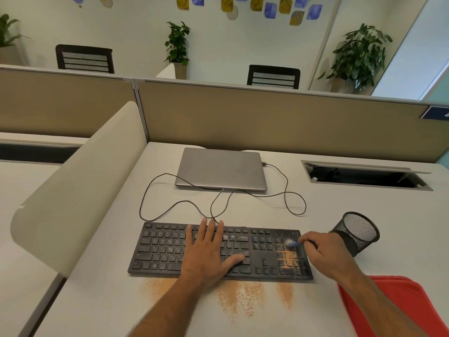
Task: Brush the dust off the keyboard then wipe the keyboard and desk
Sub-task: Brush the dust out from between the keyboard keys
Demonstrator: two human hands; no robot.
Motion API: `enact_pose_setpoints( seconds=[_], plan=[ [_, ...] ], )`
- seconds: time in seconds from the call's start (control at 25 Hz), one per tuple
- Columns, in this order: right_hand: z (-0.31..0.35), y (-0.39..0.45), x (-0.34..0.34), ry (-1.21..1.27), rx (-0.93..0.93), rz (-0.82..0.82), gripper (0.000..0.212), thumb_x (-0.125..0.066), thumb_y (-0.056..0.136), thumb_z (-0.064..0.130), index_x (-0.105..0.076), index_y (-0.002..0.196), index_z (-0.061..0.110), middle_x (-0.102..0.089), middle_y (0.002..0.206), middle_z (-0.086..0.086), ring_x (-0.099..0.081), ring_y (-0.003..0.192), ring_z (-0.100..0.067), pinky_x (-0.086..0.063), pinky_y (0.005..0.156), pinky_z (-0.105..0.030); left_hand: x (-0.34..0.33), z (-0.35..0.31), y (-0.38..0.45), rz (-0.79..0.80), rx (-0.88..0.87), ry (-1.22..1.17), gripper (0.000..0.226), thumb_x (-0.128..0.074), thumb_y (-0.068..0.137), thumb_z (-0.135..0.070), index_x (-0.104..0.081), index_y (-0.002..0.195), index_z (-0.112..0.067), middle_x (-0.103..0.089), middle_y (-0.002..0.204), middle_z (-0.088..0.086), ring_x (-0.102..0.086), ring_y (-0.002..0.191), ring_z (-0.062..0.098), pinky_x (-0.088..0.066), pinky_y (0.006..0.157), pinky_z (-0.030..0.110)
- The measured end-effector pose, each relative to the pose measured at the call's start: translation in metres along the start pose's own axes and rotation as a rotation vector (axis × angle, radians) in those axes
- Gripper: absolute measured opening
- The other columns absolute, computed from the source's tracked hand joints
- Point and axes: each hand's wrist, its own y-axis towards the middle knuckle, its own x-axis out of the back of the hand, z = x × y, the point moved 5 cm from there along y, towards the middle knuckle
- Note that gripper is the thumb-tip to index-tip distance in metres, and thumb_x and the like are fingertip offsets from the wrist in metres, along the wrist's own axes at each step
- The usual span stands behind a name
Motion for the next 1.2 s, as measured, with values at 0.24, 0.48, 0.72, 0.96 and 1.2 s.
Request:
enact_pose_setpoints(
  seconds=[0.24,0.48,0.72,0.96,1.2],
  plan=[
    [0.001,0.000,0.000,-0.017,-0.013,0.014,0.020,-0.056,0.086,0.008,-0.072,0.081,0.019,-0.061,0.059,0.015,-0.056,0.052,-0.003,-0.037,0.043,-0.013,-0.002,0.001,0.001,-0.006,-0.002,-0.004,0.108,0.000,0.077,-0.095,0.016,0.157,-0.025,0.014,0.167,0.003,0.025,0.150,0.022,0.014,0.119,0.058],
    [-0.001,-0.003,0.000,-0.004,-0.029,0.007,0.023,-0.055,0.086,0.008,-0.071,0.080,0.023,-0.061,0.059,0.016,-0.057,0.054,-0.004,-0.037,0.045,-0.011,0.000,0.001,0.000,-0.016,-0.002,-0.014,0.111,0.004,0.074,-0.095,0.015,0.157,-0.024,0.012,0.167,0.003,0.023,0.151,0.022,0.015,0.119,0.058],
    [0.003,-0.006,0.002,0.039,-0.010,0.008,0.021,-0.054,0.083,0.010,-0.069,0.075,0.023,-0.057,0.055,0.019,-0.058,0.059,0.004,-0.034,0.042,-0.012,0.000,0.001,0.000,-0.012,-0.005,-0.009,0.112,0.008,0.071,-0.095,0.016,0.157,-0.024,0.013,0.167,0.003,0.024,0.150,0.022,0.014,0.119,0.058],
    [0.003,-0.011,0.000,0.050,0.015,-0.009,0.022,-0.046,0.072,0.022,-0.067,0.066,0.027,-0.050,0.043,0.025,-0.056,0.053,0.004,-0.031,0.041,-0.008,-0.002,0.001,0.001,-0.022,-0.007,-0.014,0.113,0.008,0.071,-0.096,0.014,0.158,-0.024,0.011,0.168,0.003,0.023,0.151,0.022,0.014,0.119,0.058],
    [0.001,-0.013,-0.002,0.027,0.022,0.015,0.021,-0.048,0.074,0.019,-0.066,0.067,0.029,-0.055,0.047,0.018,-0.057,0.051,-0.002,-0.031,0.039,-0.012,-0.002,0.001,0.001,-0.016,-0.005,-0.015,0.114,0.011,0.069,-0.096,0.016,0.157,-0.024,0.013,0.167,0.002,0.025,0.150,0.022,0.014,0.119,0.059]
  ],
)
